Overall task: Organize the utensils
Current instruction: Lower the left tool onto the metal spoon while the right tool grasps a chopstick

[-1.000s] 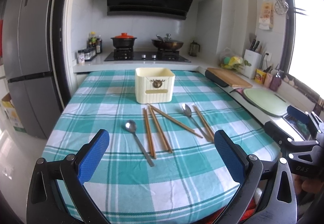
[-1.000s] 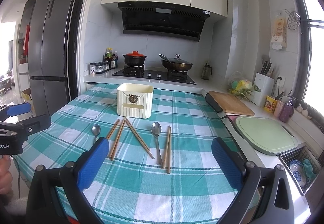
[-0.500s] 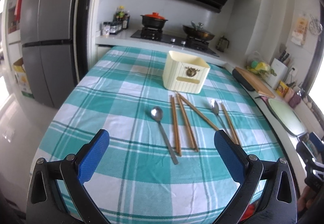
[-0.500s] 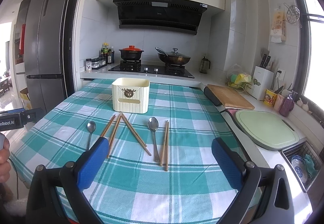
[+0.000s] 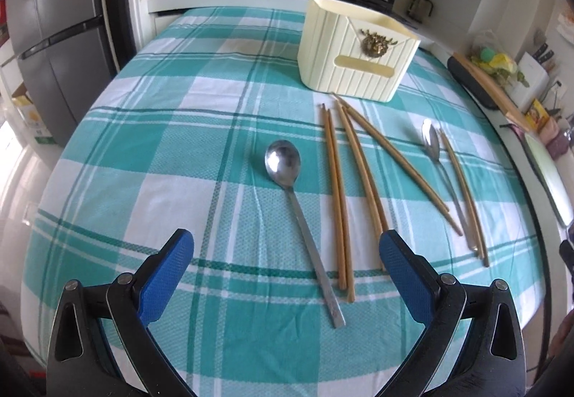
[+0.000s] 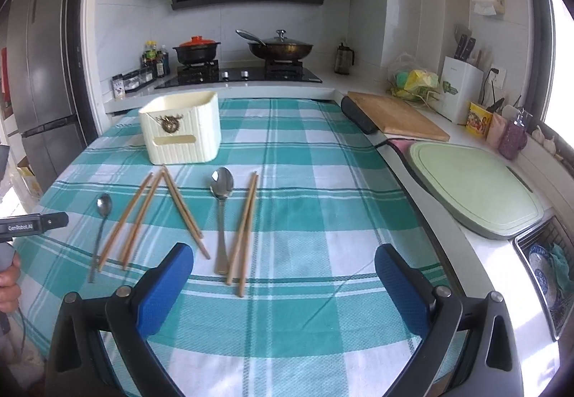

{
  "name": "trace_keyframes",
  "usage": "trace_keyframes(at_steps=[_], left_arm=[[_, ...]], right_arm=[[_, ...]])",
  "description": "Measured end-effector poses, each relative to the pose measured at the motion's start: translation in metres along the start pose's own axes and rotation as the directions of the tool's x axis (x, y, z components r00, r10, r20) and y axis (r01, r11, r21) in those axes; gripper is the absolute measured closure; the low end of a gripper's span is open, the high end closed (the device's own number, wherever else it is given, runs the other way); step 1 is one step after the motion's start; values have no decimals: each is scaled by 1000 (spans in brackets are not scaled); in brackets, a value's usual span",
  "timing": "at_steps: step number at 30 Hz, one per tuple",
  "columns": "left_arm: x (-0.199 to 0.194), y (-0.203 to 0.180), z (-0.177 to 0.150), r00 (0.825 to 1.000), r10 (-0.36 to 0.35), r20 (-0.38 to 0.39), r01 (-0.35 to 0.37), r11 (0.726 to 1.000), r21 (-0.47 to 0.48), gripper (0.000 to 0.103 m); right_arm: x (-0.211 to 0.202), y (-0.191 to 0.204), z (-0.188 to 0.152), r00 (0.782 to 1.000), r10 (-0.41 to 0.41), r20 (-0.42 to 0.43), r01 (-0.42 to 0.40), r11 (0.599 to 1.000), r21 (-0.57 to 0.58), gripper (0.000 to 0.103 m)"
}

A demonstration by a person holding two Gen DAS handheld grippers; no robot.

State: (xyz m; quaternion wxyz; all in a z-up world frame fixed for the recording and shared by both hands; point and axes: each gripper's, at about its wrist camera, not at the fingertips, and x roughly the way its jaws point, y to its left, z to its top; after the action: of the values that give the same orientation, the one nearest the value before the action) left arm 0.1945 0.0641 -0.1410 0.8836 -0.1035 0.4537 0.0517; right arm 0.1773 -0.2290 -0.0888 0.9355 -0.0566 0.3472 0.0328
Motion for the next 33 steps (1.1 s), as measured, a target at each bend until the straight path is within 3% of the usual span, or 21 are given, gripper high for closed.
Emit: trace_keyframes(at_steps=[3, 5, 10, 16, 21, 24, 28, 33], left_arm=[[19, -2, 5, 999, 35, -27, -35, 999, 0, 0], [25, -4, 7, 998, 52, -31, -51, 999, 5, 0], [39, -6, 8, 994, 106, -41, -105, 994, 8, 0], [47, -8, 7, 990, 137, -40, -137, 991, 15, 0], [56, -9, 5, 986, 159, -51, -159, 987, 16, 0], [61, -10, 2, 983, 173, -60, -172, 985, 27, 0], [63, -10, -4, 982, 180, -62, -177, 983, 48, 0], [55, 8, -11, 979, 194, -63, -189, 980, 68, 0]], right_arm=[[46, -1, 1, 996, 15, -93, -17, 1000, -16, 2], [70, -1, 3, 989, 57, -136, -59, 998, -7, 19], [111, 9, 6, 959, 166, -230, -170, 985, 5, 46], [130, 22, 4, 928, 237, -289, -249, 969, -4, 56], [141, 31, 1, 921, 216, -324, -243, 969, -45, 67], [140, 37, 1, 929, 184, -321, -225, 969, -96, 75], [144, 38, 4, 939, 151, -310, -196, 973, -120, 94], [142, 20, 1, 948, 101, -302, -119, 992, -42, 96]])
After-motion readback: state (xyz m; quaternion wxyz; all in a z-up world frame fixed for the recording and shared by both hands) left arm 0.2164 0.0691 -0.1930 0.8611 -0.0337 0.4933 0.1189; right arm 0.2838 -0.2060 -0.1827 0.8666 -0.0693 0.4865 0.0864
